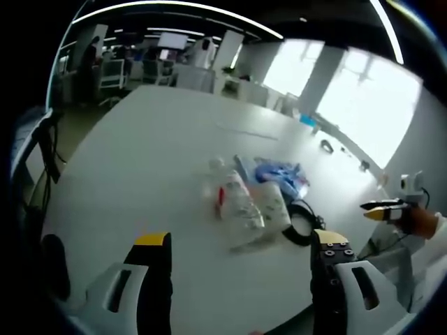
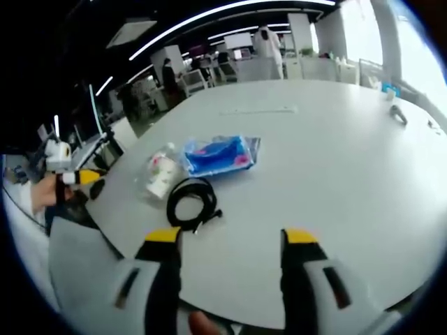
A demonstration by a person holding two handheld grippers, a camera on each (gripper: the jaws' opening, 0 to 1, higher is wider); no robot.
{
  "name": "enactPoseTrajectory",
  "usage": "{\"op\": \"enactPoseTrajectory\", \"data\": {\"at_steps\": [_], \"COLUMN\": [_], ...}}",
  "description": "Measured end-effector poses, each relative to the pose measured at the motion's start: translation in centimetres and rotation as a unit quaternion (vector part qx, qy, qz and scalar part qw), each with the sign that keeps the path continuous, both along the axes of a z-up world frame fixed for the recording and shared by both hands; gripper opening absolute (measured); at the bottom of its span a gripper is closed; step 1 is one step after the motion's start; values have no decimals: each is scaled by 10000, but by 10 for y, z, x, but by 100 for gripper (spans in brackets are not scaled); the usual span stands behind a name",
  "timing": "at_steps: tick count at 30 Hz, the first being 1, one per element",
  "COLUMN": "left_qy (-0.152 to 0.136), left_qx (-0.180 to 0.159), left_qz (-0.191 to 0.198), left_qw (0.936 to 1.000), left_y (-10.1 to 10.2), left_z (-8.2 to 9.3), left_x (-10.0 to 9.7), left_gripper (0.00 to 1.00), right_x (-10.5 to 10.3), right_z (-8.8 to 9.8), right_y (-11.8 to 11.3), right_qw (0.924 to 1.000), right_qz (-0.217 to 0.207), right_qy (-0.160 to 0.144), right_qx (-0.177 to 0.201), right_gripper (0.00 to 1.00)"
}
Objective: Arrange the tabletop items into an orderly group along one side of the table until the central work area is clear of visible clutter.
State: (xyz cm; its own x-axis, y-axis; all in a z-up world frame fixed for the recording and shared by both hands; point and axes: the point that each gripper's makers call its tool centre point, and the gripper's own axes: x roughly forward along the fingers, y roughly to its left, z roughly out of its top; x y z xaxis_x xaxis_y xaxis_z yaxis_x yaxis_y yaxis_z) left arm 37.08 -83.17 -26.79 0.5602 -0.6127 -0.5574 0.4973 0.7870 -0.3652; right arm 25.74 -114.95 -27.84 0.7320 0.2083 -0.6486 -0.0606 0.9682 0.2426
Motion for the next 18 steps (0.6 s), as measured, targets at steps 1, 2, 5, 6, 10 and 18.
{"op": "enactPoseTrajectory", "data": {"at_steps": [1,2,5,6,10,18], "left_qy": [0,6,34,42,79,131], "left_qx": [0,-6,-7,-5,-4,-44], "left_qz": [-1,-1,-2,-6,-22,-41], "left_qw": [10000,10000,10000,10000,10000,9999], "left_y": [0,0,-1,-1,-2,-6], "left_z": [0,0,-1,-2,-4,-5], "left_x": [0,0,1,1,4,10], "left_gripper": [78,78,78,78,77,77], "right_x": [0,0,0,-1,-1,-3], "right_z": [0,0,0,-1,-1,-3], "right_y": [0,1,2,2,3,5], "right_qw": [10000,10000,10000,10000,10000,10000], "right_qz": [-1,0,5,5,6,5], "right_qy": [1,2,15,17,35,75], "right_qx": [4,8,9,10,22,29], "right_gripper": [55,55,55,55,55,54]}}
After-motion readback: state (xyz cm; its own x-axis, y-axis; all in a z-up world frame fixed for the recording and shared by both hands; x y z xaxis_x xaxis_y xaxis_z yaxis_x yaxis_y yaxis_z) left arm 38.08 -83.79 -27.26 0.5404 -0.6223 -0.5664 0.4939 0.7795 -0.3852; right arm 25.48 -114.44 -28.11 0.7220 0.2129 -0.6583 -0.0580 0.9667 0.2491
